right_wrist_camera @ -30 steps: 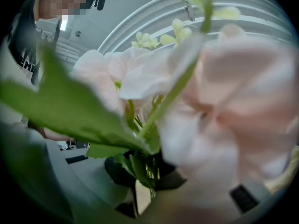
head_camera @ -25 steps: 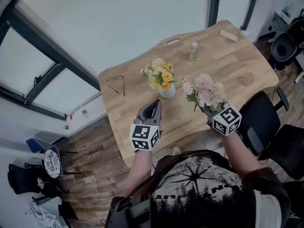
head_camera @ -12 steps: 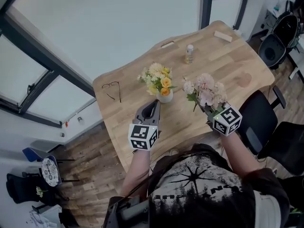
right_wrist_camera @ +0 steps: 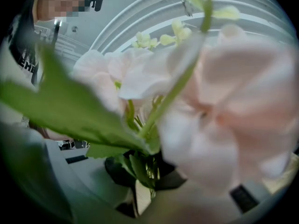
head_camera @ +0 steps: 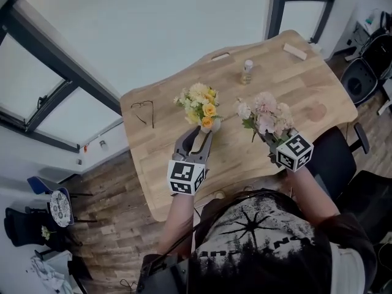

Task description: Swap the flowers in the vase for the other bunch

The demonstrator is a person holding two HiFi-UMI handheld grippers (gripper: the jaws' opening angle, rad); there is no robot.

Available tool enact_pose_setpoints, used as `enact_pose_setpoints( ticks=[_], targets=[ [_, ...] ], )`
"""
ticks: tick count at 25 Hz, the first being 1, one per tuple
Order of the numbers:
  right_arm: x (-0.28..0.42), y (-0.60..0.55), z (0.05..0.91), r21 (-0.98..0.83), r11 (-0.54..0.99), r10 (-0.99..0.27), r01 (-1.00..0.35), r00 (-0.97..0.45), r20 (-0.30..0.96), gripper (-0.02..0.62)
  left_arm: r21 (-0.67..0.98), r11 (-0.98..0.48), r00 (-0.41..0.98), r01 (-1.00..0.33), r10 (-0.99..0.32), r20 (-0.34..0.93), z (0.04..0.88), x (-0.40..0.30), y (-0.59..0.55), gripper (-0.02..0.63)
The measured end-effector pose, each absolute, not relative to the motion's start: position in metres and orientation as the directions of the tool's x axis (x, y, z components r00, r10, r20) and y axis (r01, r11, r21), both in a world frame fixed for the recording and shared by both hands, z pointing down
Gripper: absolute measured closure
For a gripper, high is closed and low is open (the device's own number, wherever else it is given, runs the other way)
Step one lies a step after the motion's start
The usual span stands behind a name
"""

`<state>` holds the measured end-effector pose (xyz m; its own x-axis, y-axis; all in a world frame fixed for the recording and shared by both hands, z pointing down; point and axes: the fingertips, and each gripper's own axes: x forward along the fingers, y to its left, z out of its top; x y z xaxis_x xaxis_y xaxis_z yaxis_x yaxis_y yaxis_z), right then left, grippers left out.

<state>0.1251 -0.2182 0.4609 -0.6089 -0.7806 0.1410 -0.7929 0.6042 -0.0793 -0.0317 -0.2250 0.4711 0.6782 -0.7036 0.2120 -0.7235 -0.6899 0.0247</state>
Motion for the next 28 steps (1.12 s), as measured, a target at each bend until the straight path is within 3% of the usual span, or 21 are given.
enact_pose_setpoints(
  ticks=[7,10,25,28],
  targets=[
    [0.128,-0.218,0.464,-0.086,0.637,-0.751,-0.766,-0.641,0.156,0.561,-0.011,-0.605,0.594,-0.797,-0.786,0.169,0.463,-0.032,-0.24,0.329],
    [0.129,-0.217,0.467,-0.082,0.644,-0.744,-0.761,-0.647,0.167,0.561,0.015,-0.602,0.596,-0.798,-0.786,0.167,0.465,-0.027,-0.247,0.302],
    [0.143,-0.217,0.479,-0.096,0.627,-0.748,-0.773,-0.631,0.206,0.561,-0.013,-0.611,0.597,-0.791,-0.776,0.203,0.487,-0.013,-0.273,0.304],
    [0.145,-0.217,0.48,-0.096,0.622,-0.751,-0.777,-0.627,0.207,0.561,-0.027,-0.6,0.583,-0.8,-0.787,0.201,0.487,-0.015,-0.276,0.35]
  ],
)
